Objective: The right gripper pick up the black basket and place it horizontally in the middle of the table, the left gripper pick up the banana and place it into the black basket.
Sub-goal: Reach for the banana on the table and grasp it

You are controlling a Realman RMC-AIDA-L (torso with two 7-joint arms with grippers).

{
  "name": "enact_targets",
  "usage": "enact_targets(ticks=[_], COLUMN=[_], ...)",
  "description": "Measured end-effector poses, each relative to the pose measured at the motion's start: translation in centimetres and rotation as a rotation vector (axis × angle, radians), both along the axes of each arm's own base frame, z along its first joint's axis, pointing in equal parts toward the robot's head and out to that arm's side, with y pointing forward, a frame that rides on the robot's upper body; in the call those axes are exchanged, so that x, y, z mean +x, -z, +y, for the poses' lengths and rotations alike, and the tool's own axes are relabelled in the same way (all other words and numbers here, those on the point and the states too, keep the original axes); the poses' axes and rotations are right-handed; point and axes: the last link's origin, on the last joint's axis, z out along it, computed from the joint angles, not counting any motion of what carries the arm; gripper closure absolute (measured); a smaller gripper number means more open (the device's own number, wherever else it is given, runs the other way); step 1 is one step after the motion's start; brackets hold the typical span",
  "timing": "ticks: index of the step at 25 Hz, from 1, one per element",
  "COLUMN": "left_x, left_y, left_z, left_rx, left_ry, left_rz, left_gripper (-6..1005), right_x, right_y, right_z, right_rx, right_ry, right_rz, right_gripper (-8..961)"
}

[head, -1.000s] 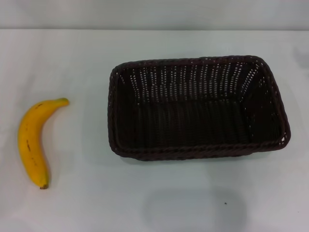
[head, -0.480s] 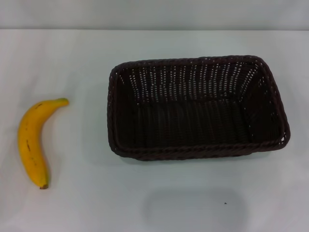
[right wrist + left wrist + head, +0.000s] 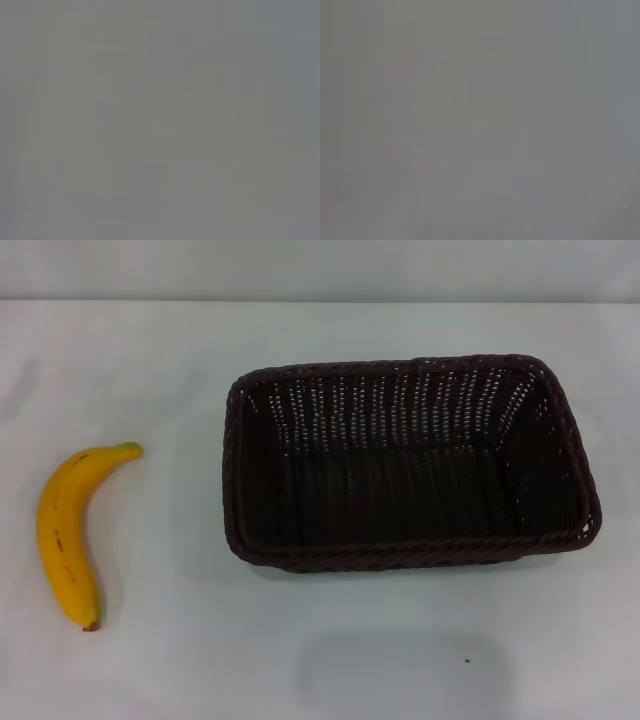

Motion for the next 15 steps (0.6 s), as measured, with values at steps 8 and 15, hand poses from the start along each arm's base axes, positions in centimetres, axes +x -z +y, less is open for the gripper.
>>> enact_targets(ticks=[8, 15], left_x=[3.7, 5.8], left_y=[-1.8, -2.8], left_z=[3.0, 3.7], left_rx=[-0.459, -0.777], left_ry=[-0.309, -0.568], left_rz=[-0.093, -0.002], left_gripper=[126, 127], right_x=[1.7, 2.8], right_y=[0.6, 0.2], right_z=[-1.2, -2.2], right_rx=[0.099, 0.168], right_ry=[0.058, 0.096], right_rz=[-0.059, -0.07], right_gripper=[105, 108])
